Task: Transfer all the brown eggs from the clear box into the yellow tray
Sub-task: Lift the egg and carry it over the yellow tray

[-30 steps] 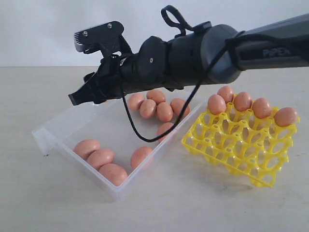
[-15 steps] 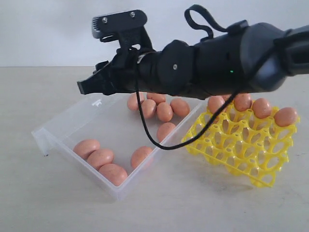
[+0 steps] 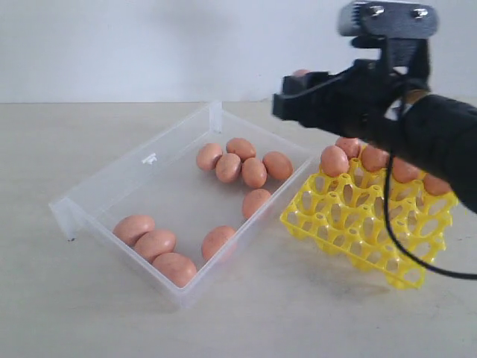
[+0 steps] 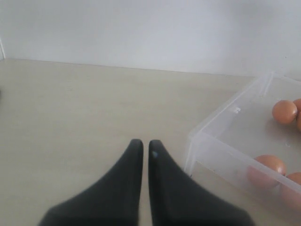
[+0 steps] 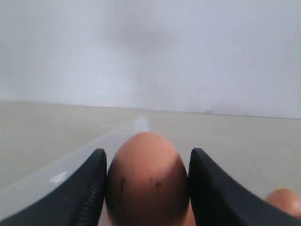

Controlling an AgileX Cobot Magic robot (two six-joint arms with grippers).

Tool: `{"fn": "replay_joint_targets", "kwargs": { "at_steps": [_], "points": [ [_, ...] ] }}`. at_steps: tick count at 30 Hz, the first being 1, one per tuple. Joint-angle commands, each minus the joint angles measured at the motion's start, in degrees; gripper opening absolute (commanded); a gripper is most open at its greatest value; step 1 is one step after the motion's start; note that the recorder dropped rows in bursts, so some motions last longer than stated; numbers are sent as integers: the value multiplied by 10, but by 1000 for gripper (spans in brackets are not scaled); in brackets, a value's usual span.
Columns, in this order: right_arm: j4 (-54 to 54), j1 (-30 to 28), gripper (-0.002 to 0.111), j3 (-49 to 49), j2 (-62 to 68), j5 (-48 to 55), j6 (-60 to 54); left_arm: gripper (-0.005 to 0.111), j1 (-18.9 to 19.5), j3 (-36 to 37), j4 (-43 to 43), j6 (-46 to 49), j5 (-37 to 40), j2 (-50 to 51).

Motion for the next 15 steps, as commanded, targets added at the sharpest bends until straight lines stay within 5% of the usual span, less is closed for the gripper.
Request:
{"fn": "replay_joint_targets", "kwargs": {
  "at_steps": [1,4,10,15],
  "points": [
    [-25,-133,0,9,-5,-9,73,4,-1,1,-2,1,-4,-1],
    [-134,-218,0,9,9,0,212,4,-1,1,-2,1,-4,-1],
    [-745,-352,0,-4,75,-194,580,4,-1,1,-2,1,-4,-1],
    [-866,-426,0,-35,167,-312,627,4,-1,1,-2,1,-4,-1]
  ]
}}
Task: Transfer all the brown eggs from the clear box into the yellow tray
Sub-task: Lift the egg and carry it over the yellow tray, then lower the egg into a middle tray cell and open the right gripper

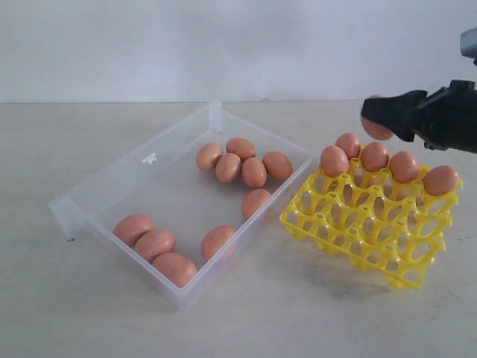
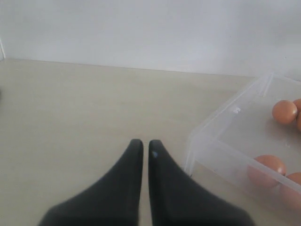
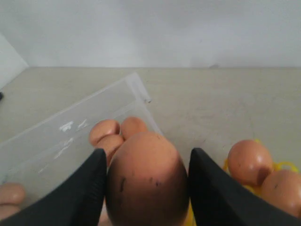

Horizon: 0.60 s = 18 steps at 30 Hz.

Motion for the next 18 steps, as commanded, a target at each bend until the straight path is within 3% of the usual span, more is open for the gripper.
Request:
{"fn": "replay_joint_targets", "kwargs": {
  "at_steps": [1,6,11,18],
  "points": [
    [-71,-49,0,-16,61,-89,15,4,-1,1,-2,1,-4,-1],
    [-67,-49,0,-17,102,-92,-132,4,-1,1,-2,1,-4,-1],
    [43,-18,0,-17,138,-83,-278,4,-1,1,-2,1,-4,-1],
    [130,-16,0,-17,178,-75,-320,4,-1,1,-2,1,-4,-1]
  ]
}}
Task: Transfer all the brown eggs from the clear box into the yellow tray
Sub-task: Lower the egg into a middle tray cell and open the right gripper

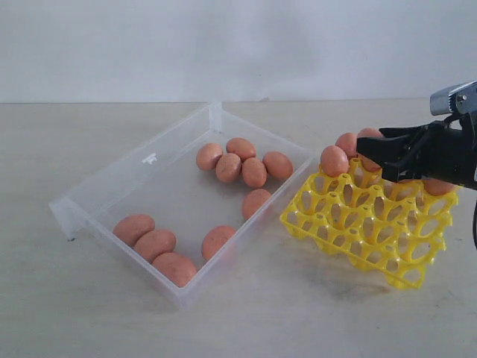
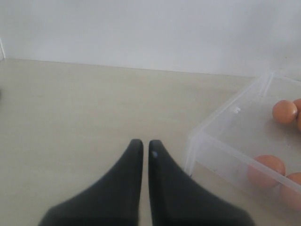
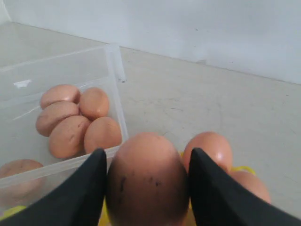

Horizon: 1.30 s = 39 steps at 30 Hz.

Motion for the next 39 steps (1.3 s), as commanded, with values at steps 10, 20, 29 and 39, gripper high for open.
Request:
{"fn": "replay_joint_targets", "kwargs": {
  "at_steps": [10,20,29,39],
  "points": [
    [41,0,0,-3,78,-23,-18,4,-1,1,-2,1,-4,-1],
    [36,4,11,-7,83,-25,-6,4,-1,1,-2,1,-4,-1],
    [34,18,44,-7,83,-54,1,4,-1,1,-2,1,-4,-1],
    [43,18,44,-7,83,-73,18,4,-1,1,-2,1,-4,-1]
  ]
}}
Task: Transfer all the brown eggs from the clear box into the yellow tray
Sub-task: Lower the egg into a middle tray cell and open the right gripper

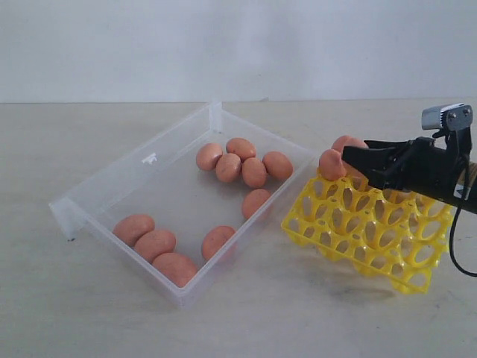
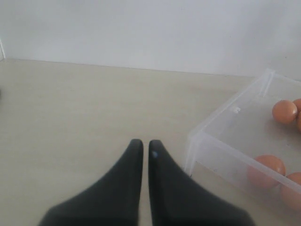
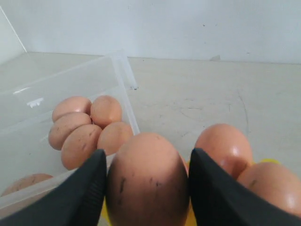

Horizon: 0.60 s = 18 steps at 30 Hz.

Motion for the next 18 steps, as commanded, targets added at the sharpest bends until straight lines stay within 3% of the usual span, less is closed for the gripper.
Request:
{"fn": "replay_joint_targets", "kwargs": {
  "at_steps": [1,11,18],
  "points": [
    [-3,0,44,-1,-1,29,19,4,-1,1,-2,1,-4,-1],
    [-3,0,44,-1,-1,68,26,4,-1,1,-2,1,-4,-1],
    [0,0,64,-1,-1,70,30,4,-1,1,-2,1,-4,-1]
  ]
}}
